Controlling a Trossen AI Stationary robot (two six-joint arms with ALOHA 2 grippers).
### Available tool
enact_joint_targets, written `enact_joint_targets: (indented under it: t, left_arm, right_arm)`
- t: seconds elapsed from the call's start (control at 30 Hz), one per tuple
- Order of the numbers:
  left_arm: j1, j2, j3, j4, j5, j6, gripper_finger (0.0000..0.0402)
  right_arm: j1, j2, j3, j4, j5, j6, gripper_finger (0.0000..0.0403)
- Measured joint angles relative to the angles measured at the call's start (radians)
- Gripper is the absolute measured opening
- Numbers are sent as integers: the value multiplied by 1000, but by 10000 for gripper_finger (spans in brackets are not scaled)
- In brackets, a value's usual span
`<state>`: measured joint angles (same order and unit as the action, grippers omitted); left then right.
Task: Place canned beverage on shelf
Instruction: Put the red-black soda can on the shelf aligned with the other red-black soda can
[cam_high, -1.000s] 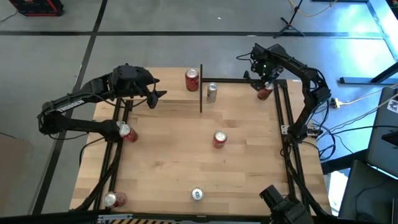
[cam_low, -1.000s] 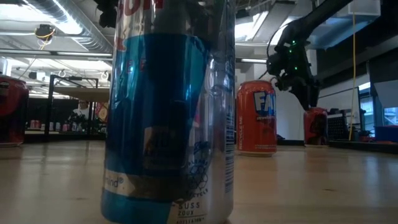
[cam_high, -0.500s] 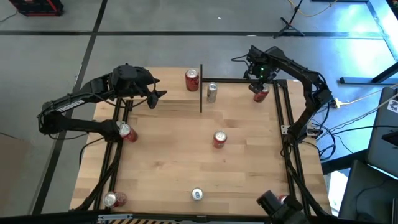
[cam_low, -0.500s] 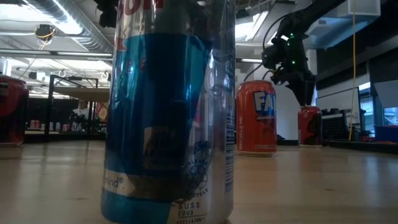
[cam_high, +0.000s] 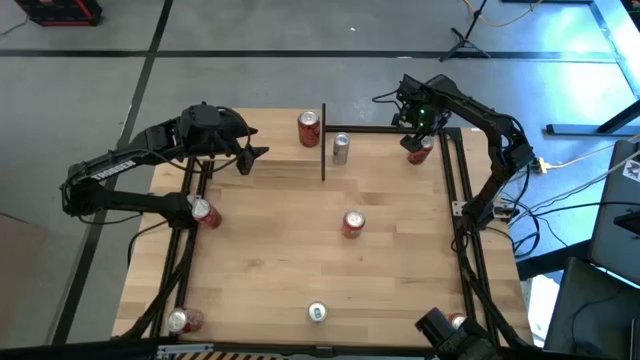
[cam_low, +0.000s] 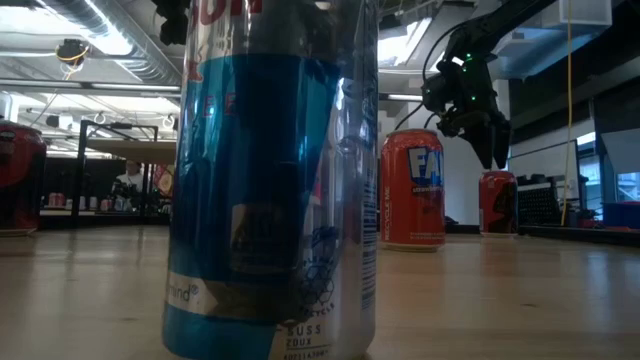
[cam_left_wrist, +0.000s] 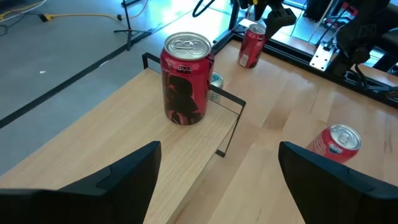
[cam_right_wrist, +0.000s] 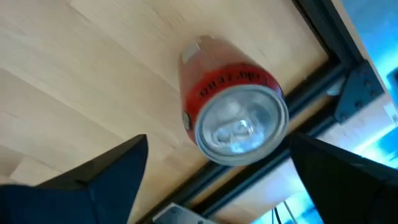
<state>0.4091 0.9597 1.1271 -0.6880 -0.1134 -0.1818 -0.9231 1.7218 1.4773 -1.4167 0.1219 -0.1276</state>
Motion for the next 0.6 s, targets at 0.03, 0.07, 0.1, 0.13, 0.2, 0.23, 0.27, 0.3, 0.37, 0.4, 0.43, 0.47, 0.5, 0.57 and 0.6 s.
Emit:
enact_joint_targets:
  t: [0.03,0.07,0.1,0.13,0.2,0.23,0.27,0.3,0.37,0.4,0.43,0.47,0.5,0.57,0.6]
  left_arm:
    - [0,0,0,0,0,0,322]
    - [0,0,0,0,2,0,322]
    - [0,0,0,0,4,0,322]
    - [0,0,0,0,4,0,322]
    - [0,0,0,0,4,0,322]
    - [0,0,0,0,4,0,322]
    - [0,0,0,0,4,0,322]
    - [0,0,0,0,4,0,322]
    - [0,0,0,0,4,0,322]
    - [0,0,0,0,4,0,322]
    - [0,0,0,0,4,0,322]
    - [0,0,0,0,4,0,322]
    - [0,0,0,0,4,0,322]
    - [0,0,0,0,4,0,322]
    - [0,0,0,0,4,0,322]
  right_arm:
    - [0,0,0,-9,12,15,369]
    - [2,0,0,-15,16,18,361]
    - [4,0,0,-18,16,16,353]
    - [8,0,0,-18,18,10,347]
    - [7,0,0,-4,23,-7,337]
    - [6,0,0,10,31,-8,333]
    - [1,0,0,21,32,-7,330]
    - [-6,0,0,27,24,-9,328]
    - [-20,1,0,30,4,-8,326]
    - [-25,3,0,29,-5,-8,326]
    - [-31,6,0,29,-7,-8,326]
    - [-39,6,-3,33,0,-8,327]
    - [-43,6,-8,37,2,-8,328]
    - [-45,6,-31,48,-3,-8,331]
    - [-47,6,-46,52,-10,-8,331]
